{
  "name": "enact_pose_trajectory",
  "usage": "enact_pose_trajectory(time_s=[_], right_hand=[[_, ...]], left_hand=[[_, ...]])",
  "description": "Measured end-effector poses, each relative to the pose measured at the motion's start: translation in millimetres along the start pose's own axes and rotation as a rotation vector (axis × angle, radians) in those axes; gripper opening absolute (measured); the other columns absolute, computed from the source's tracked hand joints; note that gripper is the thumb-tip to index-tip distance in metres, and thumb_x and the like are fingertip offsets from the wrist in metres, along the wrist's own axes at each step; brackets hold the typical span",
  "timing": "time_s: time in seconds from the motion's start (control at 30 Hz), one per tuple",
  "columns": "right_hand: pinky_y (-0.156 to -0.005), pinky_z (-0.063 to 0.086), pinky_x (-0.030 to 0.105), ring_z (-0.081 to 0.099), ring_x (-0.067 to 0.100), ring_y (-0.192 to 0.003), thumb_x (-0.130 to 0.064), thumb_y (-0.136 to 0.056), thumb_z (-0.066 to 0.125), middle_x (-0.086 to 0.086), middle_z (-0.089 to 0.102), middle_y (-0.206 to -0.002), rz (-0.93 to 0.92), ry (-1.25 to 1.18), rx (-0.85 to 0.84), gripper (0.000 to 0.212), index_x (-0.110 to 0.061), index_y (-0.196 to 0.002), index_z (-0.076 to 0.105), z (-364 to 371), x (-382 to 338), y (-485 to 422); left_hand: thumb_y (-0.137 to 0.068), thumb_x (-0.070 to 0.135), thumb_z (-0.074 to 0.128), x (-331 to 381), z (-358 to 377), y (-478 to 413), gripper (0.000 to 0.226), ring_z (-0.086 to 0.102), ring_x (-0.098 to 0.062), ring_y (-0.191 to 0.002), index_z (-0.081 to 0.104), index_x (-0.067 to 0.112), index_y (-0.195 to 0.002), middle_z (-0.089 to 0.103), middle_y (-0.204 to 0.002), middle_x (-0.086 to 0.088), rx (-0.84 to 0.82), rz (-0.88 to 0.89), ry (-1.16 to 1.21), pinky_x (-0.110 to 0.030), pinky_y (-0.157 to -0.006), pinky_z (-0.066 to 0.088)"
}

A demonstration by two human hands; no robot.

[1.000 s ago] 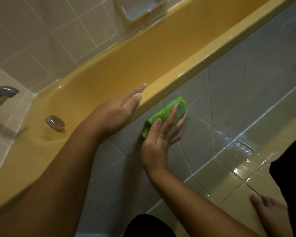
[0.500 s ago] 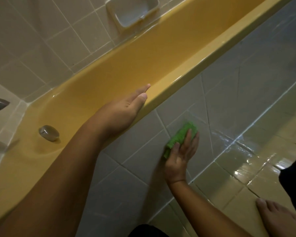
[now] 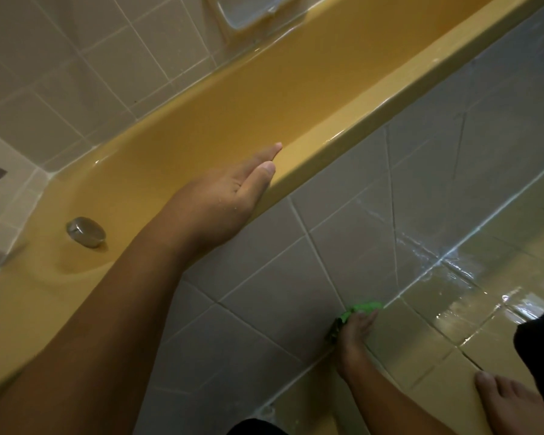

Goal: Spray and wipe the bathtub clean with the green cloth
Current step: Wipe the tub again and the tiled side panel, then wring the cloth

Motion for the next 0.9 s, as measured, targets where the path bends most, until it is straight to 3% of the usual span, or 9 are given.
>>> enact_pose_trajectory(time_s=[0.1,0.2,0.33,0.4,0.47,0.57,0.67,0.8,0.9], right_hand=[[-0.128,0.009,0.048,0.008,0.029,-0.159,-0.026,-0.114,0.024,0.009,0.005,-0.174,-0.017,-0.040,0.049,0.056,-0.023,-0.166,0.002,12,-20,20],[-0.127,-0.001,0.038,-0.003,0.022,-0.160,-0.037,-0.114,0.022,0.005,-0.004,-0.174,-0.115,-0.043,0.050,0.057,-0.025,-0.165,-0.002,26,-60,56],[-0.118,-0.011,0.024,-0.014,0.014,-0.157,-0.057,-0.097,0.015,0.006,-0.015,-0.172,-0.439,-0.015,-0.003,0.067,-0.039,-0.158,-0.006,33,-124,112],[-0.121,-0.012,0.029,-0.021,0.009,-0.153,-0.060,-0.098,0.016,0.003,-0.019,-0.171,-0.636,0.013,-0.027,0.061,-0.052,-0.153,-0.010,34,-152,135],[-0.127,-0.008,0.044,-0.026,0.011,-0.153,-0.059,-0.101,0.017,-0.003,-0.023,-0.169,-0.832,0.054,-0.046,0.060,-0.060,-0.154,-0.012,35,-179,151],[-0.125,-0.003,0.063,-0.027,0.022,-0.156,-0.050,-0.107,0.024,-0.002,-0.023,-0.170,-1.095,0.155,-0.059,0.062,-0.045,-0.160,-0.008,38,-219,171],[-0.125,-0.005,0.062,-0.023,0.033,-0.157,-0.047,-0.110,0.024,0.014,-0.018,-0.171,-1.314,0.220,-0.069,0.062,-0.029,-0.164,0.001,36,-250,178],[-0.126,-0.005,0.060,-0.023,0.039,-0.156,-0.050,-0.110,0.026,0.007,-0.019,-0.171,-1.458,0.284,-0.126,0.062,-0.044,-0.163,-0.005,26,-263,166],[-0.128,-0.006,0.052,-0.019,0.040,-0.157,-0.050,-0.110,0.028,0.003,-0.016,-0.172,-1.458,0.256,-0.105,0.062,-0.045,-0.163,-0.003,19,-257,146]], left_hand=[[-0.106,0.062,0.027,1,2,-4,0.046,0.040,-0.010,-0.147,0.032,0.063,-0.151,0.043,-0.160,0.021,-0.002,0.004,0.010,-0.040,-0.120,0.034],[-0.097,0.071,0.022,1,3,-9,0.053,0.039,-0.013,-0.149,0.028,0.066,-0.150,0.042,-0.161,0.018,-0.017,0.008,0.017,-0.044,-0.122,0.033],[-0.094,0.070,0.020,6,5,-17,0.061,0.039,-0.018,-0.149,0.028,0.061,-0.153,0.042,-0.162,0.010,-0.045,0.015,-0.015,-0.045,-0.120,0.034],[-0.095,0.068,0.020,8,6,-18,0.062,0.039,-0.019,-0.149,0.030,0.056,-0.156,0.042,-0.163,0.010,-0.053,0.025,-0.013,-0.043,-0.120,0.034],[-0.093,0.069,0.021,10,5,-18,0.065,0.039,-0.019,-0.149,0.030,0.054,-0.156,0.042,-0.163,0.009,-0.058,0.033,0.005,-0.042,-0.120,0.034],[-0.091,0.070,0.021,15,4,-20,0.067,0.040,-0.020,-0.148,0.029,0.056,-0.156,0.042,-0.163,0.007,-0.077,0.034,0.003,-0.043,-0.120,0.035],[-0.090,0.075,0.021,18,4,-22,0.066,0.042,-0.015,-0.148,0.027,0.059,-0.154,0.044,-0.161,0.012,-0.071,0.075,0.049,-0.045,-0.121,0.035],[-0.093,0.072,0.017,21,5,-26,0.056,0.052,-0.019,-0.139,0.028,0.067,-0.148,0.054,-0.153,0.010,-0.063,0.101,0.054,-0.048,-0.112,0.044],[-0.105,0.063,0.023,25,6,-27,0.050,0.047,-0.023,-0.144,0.028,0.060,-0.155,0.050,-0.158,0.005,-0.032,0.075,-0.054,-0.043,-0.114,0.041]])
Point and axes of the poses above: each hand's wrist, its own y-axis away from the middle knuckle, its own z-axis out of the palm, x = y × z, the point moved 2 cm from there along -y, towards the middle knuckle
